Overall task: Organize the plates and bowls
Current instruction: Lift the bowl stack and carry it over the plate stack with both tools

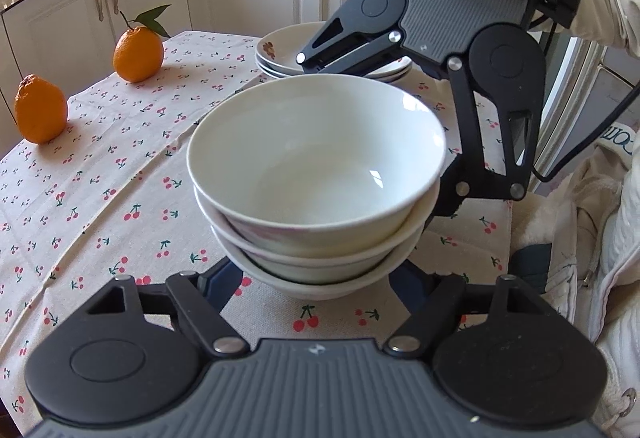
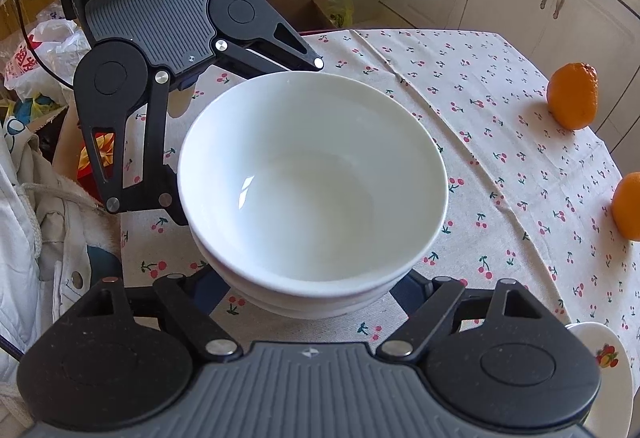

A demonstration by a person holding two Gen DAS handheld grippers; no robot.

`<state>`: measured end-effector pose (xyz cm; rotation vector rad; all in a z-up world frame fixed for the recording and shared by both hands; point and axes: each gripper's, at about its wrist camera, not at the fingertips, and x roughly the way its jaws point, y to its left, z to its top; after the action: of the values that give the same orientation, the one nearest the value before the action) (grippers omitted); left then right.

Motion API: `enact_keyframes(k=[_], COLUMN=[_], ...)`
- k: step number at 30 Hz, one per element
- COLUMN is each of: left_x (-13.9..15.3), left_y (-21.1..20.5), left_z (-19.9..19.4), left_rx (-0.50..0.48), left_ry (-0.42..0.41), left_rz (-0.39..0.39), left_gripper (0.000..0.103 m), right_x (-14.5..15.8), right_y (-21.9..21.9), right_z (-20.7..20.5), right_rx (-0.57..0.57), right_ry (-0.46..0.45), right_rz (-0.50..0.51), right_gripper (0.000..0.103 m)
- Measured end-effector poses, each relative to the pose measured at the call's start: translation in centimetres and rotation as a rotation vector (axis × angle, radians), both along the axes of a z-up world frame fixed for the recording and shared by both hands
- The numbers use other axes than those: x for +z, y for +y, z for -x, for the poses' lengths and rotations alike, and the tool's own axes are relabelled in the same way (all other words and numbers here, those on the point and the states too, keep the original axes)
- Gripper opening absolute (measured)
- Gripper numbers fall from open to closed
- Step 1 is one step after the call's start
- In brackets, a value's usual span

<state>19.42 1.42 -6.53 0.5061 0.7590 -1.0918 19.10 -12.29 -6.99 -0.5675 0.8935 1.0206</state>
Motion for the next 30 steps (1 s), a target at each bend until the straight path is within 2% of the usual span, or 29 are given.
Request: enact_keyframes(k=[7,14,30], left_x=[0.8,2.2,5.0], left_y=[-0.6,-2.2,-10.8], left_z=[0.2,-0.1,-3.3], left_rx=[0.011,0.008,-0.076], left_ry=[-0.005,-0.046,-0.14], left_rz=[-0.009,0.0,0.046], left_gripper=[0.079,0.079,0.079], right_x=[0.6,2.1,5.7], right_y=[-0.6,-2.8,-11.8], right_z=[-0.1,-0.4,-2.1], right_rx=[0.004,-0.012,-0.105], right_ry=[-0.001,-0.027,-0.122], right_rz=[-0.011,-0.029,-0.015], right_gripper=[0.088,0.088,0.088])
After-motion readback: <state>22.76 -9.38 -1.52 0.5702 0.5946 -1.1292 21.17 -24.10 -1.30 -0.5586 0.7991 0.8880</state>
